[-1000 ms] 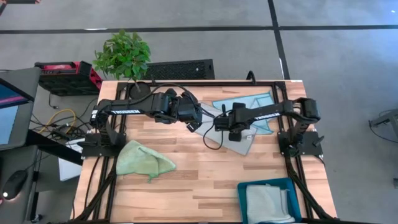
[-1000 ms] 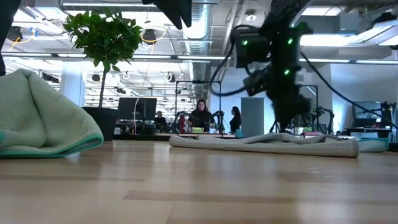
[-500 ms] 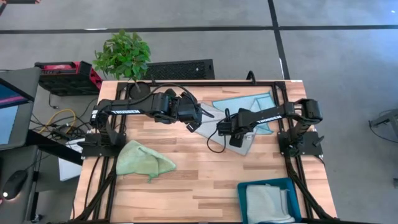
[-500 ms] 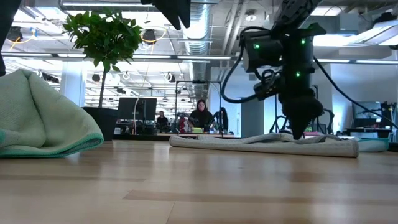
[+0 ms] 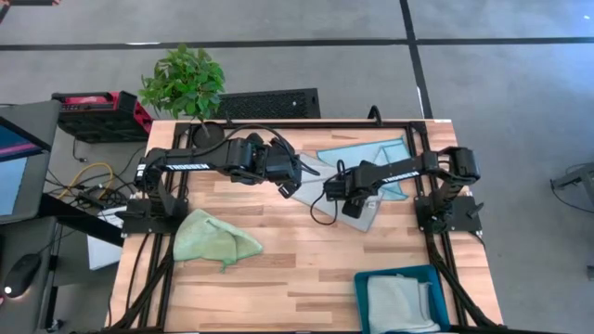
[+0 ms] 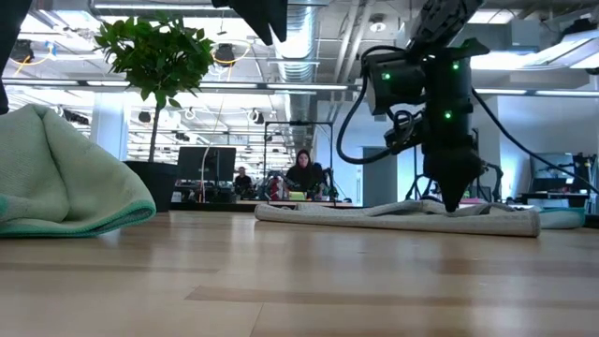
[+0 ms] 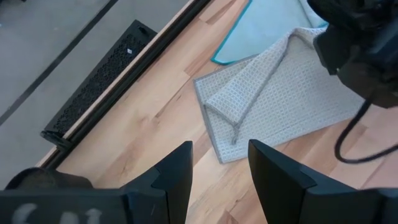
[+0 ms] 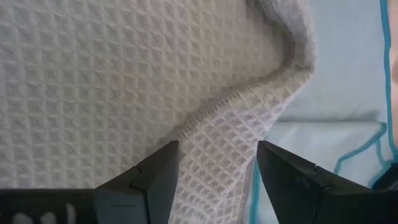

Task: Fold microfiber towels
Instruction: Fold the gray microfiber cloth

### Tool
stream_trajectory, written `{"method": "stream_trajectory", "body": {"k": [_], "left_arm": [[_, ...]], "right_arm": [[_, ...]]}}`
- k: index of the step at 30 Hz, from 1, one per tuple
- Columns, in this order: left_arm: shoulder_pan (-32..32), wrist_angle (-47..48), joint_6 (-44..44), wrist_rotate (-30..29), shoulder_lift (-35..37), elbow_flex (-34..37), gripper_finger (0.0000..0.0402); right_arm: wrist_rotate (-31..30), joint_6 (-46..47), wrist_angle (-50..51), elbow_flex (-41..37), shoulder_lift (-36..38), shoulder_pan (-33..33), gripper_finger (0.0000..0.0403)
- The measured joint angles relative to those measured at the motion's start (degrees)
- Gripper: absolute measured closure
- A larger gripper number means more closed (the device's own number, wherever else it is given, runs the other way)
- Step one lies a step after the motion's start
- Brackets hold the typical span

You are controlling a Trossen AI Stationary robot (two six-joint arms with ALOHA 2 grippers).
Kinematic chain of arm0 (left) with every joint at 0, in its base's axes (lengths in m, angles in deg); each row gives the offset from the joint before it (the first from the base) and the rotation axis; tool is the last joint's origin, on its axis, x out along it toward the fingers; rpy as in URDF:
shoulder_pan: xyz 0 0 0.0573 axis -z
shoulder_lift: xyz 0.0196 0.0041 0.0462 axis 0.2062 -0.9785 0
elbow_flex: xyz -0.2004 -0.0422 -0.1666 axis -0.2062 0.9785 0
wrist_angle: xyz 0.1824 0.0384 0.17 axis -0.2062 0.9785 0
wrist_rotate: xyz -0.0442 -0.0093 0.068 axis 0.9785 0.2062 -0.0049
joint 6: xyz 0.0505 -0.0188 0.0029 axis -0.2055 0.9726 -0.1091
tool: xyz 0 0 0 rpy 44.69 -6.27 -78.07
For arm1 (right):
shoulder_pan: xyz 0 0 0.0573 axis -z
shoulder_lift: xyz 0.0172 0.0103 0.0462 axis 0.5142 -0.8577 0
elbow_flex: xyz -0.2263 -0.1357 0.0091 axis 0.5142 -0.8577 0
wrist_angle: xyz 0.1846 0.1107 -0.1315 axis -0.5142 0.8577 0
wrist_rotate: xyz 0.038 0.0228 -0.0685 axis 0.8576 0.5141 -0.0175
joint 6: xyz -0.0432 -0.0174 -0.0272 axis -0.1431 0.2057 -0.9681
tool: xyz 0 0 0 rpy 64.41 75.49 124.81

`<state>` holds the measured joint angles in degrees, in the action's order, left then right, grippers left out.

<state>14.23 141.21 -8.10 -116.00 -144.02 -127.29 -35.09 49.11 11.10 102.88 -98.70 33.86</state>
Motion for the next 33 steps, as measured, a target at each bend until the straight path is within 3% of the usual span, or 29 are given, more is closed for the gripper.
{"method": "stream_trajectory", "body": {"k": [9,16,22,25,30,33], "left_arm": [[0.00,-0.07,0.00,0.44,0.00,0.00,0.0253],[0.00,-0.06,0.66,0.50,0.00,0.00,0.0253],[0.00,-0.07,0.70,0.48,0.00,0.00,0.0253],[0.00,-0.07,1.11,0.52,0.00,0.00,0.0253],[0.00,-0.04,1.14,1.44,0.00,0.00,0.0253],[0.00,-0.04,1.14,1.46,0.00,0.00,0.0253]], "right_arm": [[-0.81,0.58,1.15,-0.03,-2.01,0.22,0.0163],[-10.14,4.47,8.56,0.05,-1.08,0.22,0.0163],[-12.26,5.11,12.30,0.04,-1.36,0.60,0.0163],[-9.32,5.04,10.94,0.06,-0.58,0.10,0.0163],[3.72,0.55,3.16,0.31,2.01,-2.01,0.0163],[7.05,-1.79,-1.73,-0.37,2.09,-2.57,0.0163]]}}
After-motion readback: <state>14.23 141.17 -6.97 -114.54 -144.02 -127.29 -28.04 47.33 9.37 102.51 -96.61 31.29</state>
